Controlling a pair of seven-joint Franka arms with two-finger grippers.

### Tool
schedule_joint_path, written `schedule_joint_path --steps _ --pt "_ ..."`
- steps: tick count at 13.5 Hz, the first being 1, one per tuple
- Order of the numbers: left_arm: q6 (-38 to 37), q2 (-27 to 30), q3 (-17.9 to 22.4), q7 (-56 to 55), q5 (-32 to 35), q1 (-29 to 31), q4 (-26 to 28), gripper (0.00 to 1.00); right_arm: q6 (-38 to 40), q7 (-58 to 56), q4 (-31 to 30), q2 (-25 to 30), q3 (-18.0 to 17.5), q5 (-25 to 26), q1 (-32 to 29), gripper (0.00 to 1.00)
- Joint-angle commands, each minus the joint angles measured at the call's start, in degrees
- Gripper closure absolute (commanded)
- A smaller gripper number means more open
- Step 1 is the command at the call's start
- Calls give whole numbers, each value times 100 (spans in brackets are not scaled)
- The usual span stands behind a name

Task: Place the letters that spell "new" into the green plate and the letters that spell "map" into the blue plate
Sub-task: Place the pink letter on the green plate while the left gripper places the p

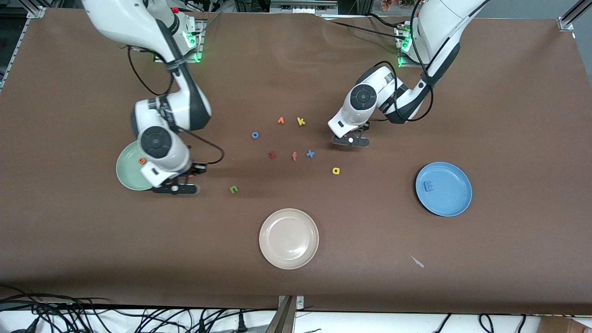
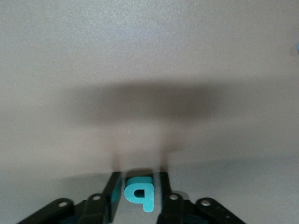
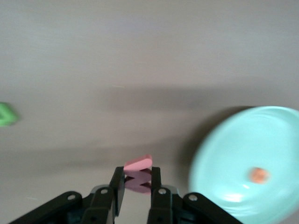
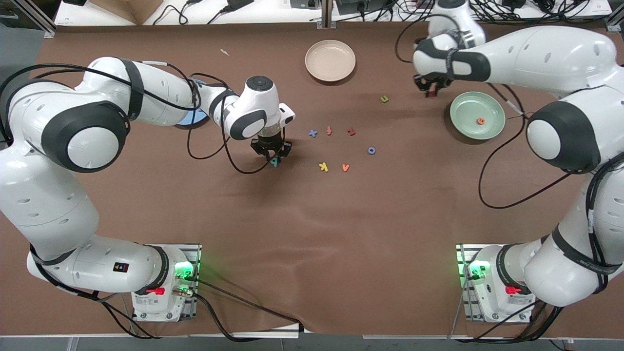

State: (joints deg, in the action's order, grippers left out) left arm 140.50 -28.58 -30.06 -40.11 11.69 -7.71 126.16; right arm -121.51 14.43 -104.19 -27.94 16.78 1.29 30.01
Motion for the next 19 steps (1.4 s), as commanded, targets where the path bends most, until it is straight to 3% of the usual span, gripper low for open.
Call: schedule_joint_path --steps 1,3,4,5,6,7,11,13,16,19 --pt "4 -33 9 -164 246 -11 32 69 312 -774 -293 191 614 -76 -30 92" --pt "4 -33 9 -164 246 -11 32 73 147 -898 -767 271 730 -225 -161 91" --pt "-5 -33 17 -173 246 -11 32 77 50 -1203 -970 280 757 -374 -301 82" --pt "-14 -33 18 -164 246 -11 32 80 -117 -1528 -1111 306 766 -671 -424 65" --pt "-92 -33 18 -155 246 6 -12 82 -136 -1731 -1130 298 766 -874 -539 9" --pt "-337 10 18 -121 246 41 -126 84 -110 -1794 -1121 298 766 -937 -609 0" --pt "-2077 28 44 642 238 321 -1372 85 -92 -1672 -762 306 556 -946 -479 0" --pt "-2254 54 44 1518 238 909 -1611 85 -92 -1270 -446 236 389 -938 -382 0" --pt "-2334 28 96 2969 246 1815 -1928 85 -153 -368 247 -157 -235 -1008 -285 1" --pt "-2317 -173 605 3885 658 2028 -2235 85 -162 1512 1187 -904 -298 -999 83 1"
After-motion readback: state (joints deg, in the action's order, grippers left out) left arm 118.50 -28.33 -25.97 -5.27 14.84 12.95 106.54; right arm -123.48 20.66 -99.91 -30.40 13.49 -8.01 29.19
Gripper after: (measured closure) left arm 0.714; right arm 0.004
